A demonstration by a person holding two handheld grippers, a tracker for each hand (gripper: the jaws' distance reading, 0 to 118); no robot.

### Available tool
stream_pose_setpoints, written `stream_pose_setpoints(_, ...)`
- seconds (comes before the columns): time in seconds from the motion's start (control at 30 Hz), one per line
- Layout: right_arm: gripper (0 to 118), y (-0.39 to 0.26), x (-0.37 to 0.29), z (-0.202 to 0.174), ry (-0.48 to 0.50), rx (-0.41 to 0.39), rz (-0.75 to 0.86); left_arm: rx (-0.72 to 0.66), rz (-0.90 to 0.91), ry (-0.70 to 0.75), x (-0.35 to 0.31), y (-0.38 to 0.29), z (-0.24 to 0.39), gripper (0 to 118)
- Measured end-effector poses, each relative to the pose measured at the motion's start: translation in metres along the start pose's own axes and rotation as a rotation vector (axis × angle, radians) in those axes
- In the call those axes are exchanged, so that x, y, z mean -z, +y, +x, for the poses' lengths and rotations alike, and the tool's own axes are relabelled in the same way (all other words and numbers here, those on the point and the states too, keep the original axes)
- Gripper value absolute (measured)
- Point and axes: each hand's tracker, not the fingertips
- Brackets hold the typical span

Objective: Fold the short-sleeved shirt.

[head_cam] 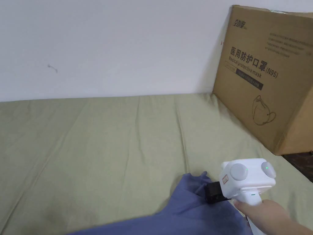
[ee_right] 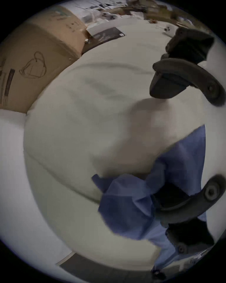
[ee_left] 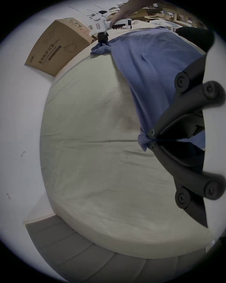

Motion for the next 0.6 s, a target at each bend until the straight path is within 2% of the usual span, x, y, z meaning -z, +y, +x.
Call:
stream_pose_setpoints(0.03,109,-0.002,0.003,-0.002,0.028,0.014,0.005,-0.023,-0.008,-0.005,0.000,0.000,-0.001,0)
stream_pose_setpoints(0.17,109,-0.005,0.002,-0.005,0.011,0.048,-0.004,-0.148,0.002,-0.050,0.003,-0.004,-0.011,0)
stream_pose_setpoints(0.23,109,-0.005,-0.003,-0.004,0.024,0.044,-0.007,-0.157,0.003,-0.048,0.003,-0.006,-0.013,0)
stream_pose_setpoints(0.27,109,-0.010,-0.004,-0.002,0.060,0.037,-0.002,-0.160,0.002,-0.046,0.002,-0.008,-0.013,0)
stream_pose_setpoints(0.33,101,-0.015,-0.012,-0.002,0.070,0.035,0.018,-0.159,0.001,-0.044,-0.002,-0.010,-0.010,0)
stream_pose_setpoints(0.37,94,-0.018,-0.019,-0.002,0.085,0.036,0.038,-0.154,0.003,-0.043,-0.004,-0.011,-0.008,0)
stream_pose_setpoints(0.4,80,-0.023,-0.024,0.001,0.101,0.032,0.064,-0.149,0.008,-0.042,-0.007,-0.012,-0.007,0)
stream_pose_setpoints(0.47,4,-0.032,-0.044,-0.001,0.116,0.002,0.128,-0.157,0.022,-0.050,-0.016,-0.011,-0.006,0)
stream_pose_setpoints(0.5,0,-0.036,-0.052,-0.001,0.165,0.001,0.122,-0.172,0.029,-0.064,-0.018,-0.012,-0.007,0)
stream_pose_setpoints(0.6,0,-0.052,-0.093,-0.001,0.203,0.025,0.228,-0.192,0.069,-0.063,-0.038,-0.006,-0.005,0)
